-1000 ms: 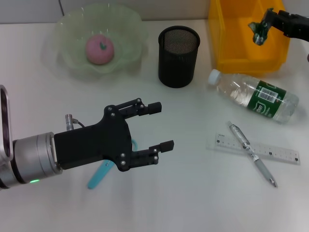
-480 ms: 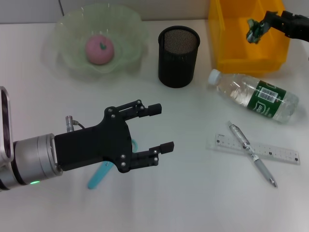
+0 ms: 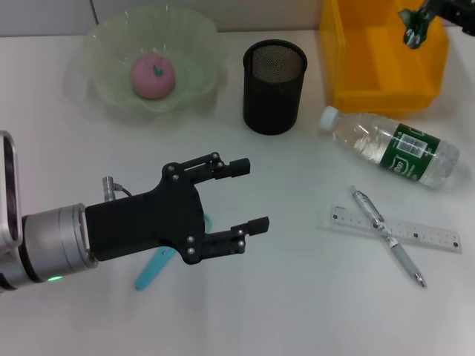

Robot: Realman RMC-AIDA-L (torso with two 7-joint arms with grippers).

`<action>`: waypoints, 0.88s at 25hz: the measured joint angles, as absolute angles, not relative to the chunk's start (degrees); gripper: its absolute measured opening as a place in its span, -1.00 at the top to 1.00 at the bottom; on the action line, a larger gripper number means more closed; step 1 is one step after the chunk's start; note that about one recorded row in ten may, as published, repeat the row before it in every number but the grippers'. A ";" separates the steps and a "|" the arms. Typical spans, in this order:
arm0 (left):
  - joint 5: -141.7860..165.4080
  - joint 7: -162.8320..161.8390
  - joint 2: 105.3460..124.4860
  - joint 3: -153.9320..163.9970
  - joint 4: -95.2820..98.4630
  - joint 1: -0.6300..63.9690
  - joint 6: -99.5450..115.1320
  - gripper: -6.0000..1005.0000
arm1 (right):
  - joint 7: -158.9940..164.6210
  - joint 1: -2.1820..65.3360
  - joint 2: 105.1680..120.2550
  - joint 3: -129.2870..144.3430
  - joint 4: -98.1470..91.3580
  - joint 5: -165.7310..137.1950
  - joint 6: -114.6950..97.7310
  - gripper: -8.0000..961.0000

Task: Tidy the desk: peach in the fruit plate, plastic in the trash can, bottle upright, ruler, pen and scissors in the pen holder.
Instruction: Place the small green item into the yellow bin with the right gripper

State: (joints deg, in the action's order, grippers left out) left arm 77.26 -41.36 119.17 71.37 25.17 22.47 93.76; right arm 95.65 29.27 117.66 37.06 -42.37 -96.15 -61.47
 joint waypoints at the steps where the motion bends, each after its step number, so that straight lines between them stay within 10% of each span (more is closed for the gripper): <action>1: 77.26 -41.35 119.18 71.35 25.07 22.58 93.77 -0.46 | 94.59 29.37 117.52 36.78 -42.55 -95.72 -62.22 -0.23; 22: 77.25 -41.02 119.12 70.36 23.89 22.61 93.65 -0.46 | 89.73 31.08 117.58 40.36 -44.13 -97.11 -57.70 -0.22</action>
